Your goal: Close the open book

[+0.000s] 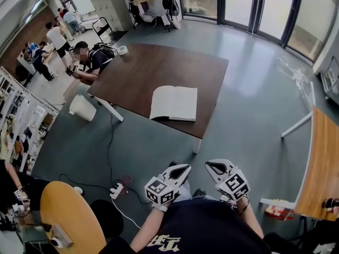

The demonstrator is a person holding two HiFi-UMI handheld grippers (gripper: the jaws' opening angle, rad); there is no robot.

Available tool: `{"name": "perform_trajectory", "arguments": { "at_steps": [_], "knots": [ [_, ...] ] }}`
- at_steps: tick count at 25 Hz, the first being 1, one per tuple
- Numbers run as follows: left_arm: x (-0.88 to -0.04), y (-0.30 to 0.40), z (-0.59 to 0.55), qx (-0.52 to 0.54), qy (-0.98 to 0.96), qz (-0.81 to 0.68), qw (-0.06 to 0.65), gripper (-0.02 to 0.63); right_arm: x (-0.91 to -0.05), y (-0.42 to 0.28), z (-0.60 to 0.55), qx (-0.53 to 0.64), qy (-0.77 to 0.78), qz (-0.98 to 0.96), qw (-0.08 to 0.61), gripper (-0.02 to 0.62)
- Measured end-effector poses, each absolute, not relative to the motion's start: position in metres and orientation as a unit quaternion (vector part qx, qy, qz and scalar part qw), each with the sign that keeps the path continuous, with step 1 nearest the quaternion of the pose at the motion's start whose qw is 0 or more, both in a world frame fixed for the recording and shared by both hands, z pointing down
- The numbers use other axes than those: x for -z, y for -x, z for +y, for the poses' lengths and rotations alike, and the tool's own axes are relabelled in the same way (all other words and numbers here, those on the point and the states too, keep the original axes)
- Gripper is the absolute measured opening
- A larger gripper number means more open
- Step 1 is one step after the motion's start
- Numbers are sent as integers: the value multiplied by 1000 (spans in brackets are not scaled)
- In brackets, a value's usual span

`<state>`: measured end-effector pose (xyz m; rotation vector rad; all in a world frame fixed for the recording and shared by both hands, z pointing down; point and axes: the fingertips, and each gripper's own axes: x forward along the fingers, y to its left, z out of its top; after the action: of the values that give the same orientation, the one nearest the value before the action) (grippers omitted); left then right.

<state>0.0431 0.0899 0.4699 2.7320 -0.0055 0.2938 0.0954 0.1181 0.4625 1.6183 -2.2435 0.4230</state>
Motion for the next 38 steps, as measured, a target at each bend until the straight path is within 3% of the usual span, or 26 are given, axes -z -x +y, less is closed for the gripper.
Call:
{"name": "perform_trajectory", "arguments": {
  "at_steps": [38],
  "knots": [
    [-470,-82,-70,-93,-970,-11,225,5,-456,-133,-34,-161,-557,-788,206,-11]
  ]
}}
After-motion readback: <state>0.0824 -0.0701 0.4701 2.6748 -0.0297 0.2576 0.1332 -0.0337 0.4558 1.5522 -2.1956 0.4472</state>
